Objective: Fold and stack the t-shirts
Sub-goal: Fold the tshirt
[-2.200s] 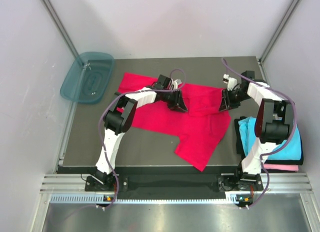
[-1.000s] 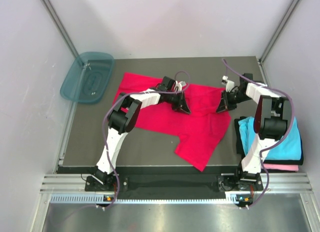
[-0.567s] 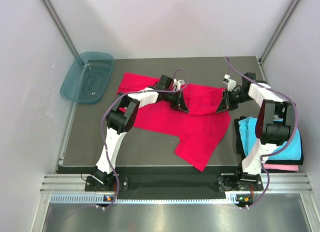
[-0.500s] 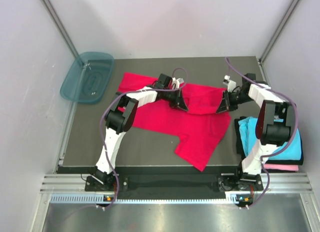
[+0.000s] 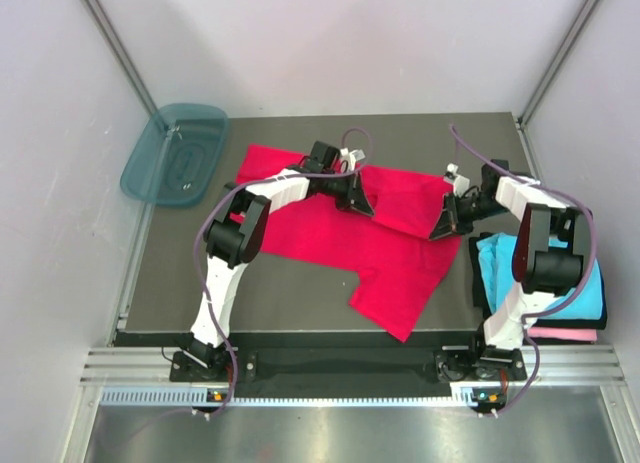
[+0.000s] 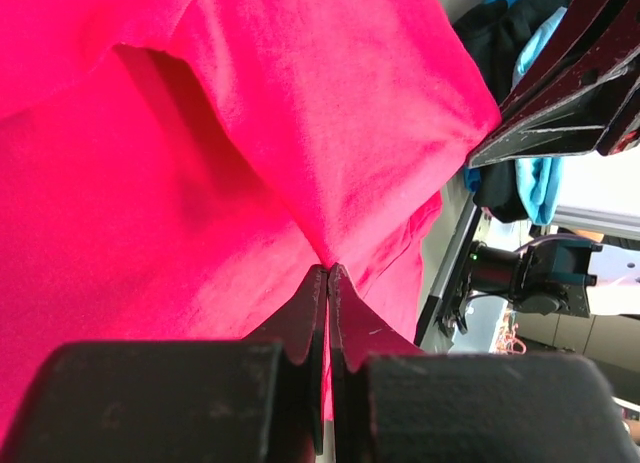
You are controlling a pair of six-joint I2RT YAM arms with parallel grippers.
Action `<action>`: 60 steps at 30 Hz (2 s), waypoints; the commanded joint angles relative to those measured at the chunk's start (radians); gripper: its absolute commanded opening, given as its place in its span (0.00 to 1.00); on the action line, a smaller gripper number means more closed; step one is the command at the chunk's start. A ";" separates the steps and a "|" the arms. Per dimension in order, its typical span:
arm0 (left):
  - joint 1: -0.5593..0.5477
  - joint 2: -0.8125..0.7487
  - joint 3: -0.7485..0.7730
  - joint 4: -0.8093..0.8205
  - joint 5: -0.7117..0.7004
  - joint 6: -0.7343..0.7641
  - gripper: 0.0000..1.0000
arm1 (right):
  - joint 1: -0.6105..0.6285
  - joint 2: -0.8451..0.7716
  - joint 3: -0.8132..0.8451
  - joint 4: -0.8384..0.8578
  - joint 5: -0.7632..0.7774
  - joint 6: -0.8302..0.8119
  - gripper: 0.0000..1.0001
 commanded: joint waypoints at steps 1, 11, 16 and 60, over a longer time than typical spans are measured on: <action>0.007 -0.071 -0.010 -0.013 0.035 0.024 0.00 | -0.004 -0.051 -0.023 -0.014 -0.036 0.002 0.01; 0.066 -0.143 -0.050 -0.054 0.014 0.073 0.28 | 0.020 -0.020 0.037 -0.160 -0.085 -0.095 0.33; 0.132 -0.188 0.012 -0.108 -0.031 0.154 0.35 | 0.013 -0.005 0.184 -0.234 -0.054 -0.125 0.39; 0.363 0.159 0.403 -0.294 -0.836 0.777 0.54 | -0.040 0.565 0.813 0.032 0.446 -0.029 0.13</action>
